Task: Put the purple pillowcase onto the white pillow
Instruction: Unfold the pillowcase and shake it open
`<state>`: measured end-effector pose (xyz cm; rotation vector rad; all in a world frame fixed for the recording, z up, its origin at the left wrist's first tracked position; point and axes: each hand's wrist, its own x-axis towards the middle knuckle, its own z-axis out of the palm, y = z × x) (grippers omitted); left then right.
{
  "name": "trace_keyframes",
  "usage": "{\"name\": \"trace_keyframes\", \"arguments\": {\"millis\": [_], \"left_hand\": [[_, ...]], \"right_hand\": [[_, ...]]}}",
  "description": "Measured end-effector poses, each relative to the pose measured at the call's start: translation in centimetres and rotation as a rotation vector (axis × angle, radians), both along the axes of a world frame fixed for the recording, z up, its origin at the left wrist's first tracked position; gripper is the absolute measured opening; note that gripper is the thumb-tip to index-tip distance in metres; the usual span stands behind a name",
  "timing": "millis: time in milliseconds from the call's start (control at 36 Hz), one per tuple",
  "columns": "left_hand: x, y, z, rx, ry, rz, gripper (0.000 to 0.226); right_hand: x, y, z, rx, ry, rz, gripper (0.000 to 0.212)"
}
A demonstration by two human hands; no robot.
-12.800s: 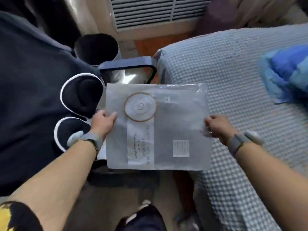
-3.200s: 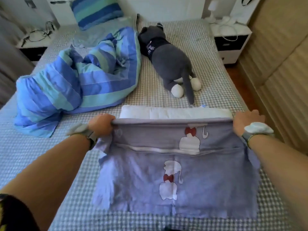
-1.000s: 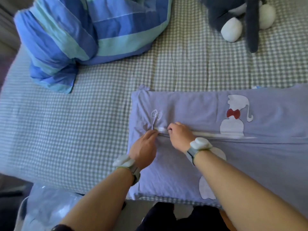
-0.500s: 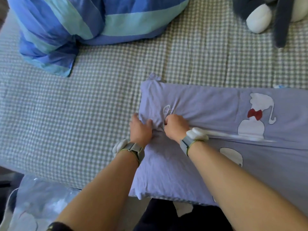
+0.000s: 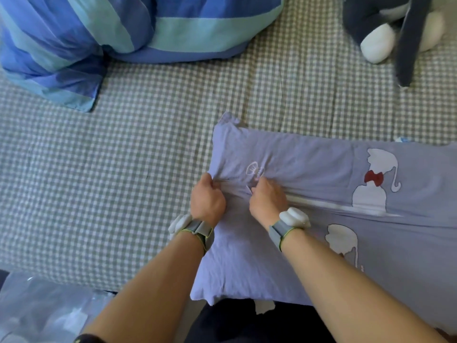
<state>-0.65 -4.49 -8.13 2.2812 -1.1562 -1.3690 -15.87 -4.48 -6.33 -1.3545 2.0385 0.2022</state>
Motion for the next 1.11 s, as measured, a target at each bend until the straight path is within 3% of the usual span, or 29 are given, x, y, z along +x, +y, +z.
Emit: {"name": "trace_keyframes", "arguments": {"millis": [195, 278, 389, 473, 528, 584, 611, 695, 834, 1028, 1112], "left_hand": [[0.3, -0.5, 2.4, -0.013, -0.144, -0.154, 0.014], [-0.6, -0.4, 2.7, -0.036, -0.299, -0.322, 0.011], [-1.3, -0.5, 2.8, -0.028, -0.515, -0.508, 0.020], [-2.4, -0.5, 2.5, -0.216, -0.696, -0.632, 0.033], [-5.9, 0.0, 2.6, -0.489, -0.669, -0.852, 0.048], [-10.3, 1.2, 2.8, -0.687, -0.458, -1.064, 0.039], [-12.9, 2.2, 2.9, -0.696, -0.359, -1.156, 0.035], [-16.6, 4.3, 2.1, -0.542, -0.289, -1.303, 0.035], [-18.9, 3.4, 1.8, -0.350, -0.489, -1.349, 0.027], [-20.7, 3.3, 2.7, -0.199, -0.635, -1.439, 0.032], [-22.5, 4.0, 2.9, -0.177, -0.719, -1.465, 0.032]], "right_hand": [[-10.8, 2.7, 1.3, 0.076, 0.300, -0.224, 0.023], [-17.5, 4.9, 2.9, 0.084, 0.411, -0.362, 0.019], [-22.4, 6.7, 4.0, 0.090, 0.388, -0.378, 0.012], [-22.7, 7.2, 3.5, -0.006, 0.383, -0.319, 0.016], [-22.6, 7.4, 3.0, -0.030, 0.409, -0.280, 0.018], [-22.0, 7.8, 2.0, -0.065, 0.392, -0.235, 0.016], [-21.9, 8.2, 1.8, -0.078, 0.378, -0.220, 0.016], [-21.2, 8.0, 1.4, -0.146, 0.330, -0.205, 0.015], [-25.2, 9.3, 1.6, -0.148, 0.371, -0.119, 0.002], [-40.0, 13.2, 3.1, -0.173, 0.542, -0.222, 0.003], [-45.1, 14.2, 3.7, -0.187, 0.551, -0.247, 0.013]]}}
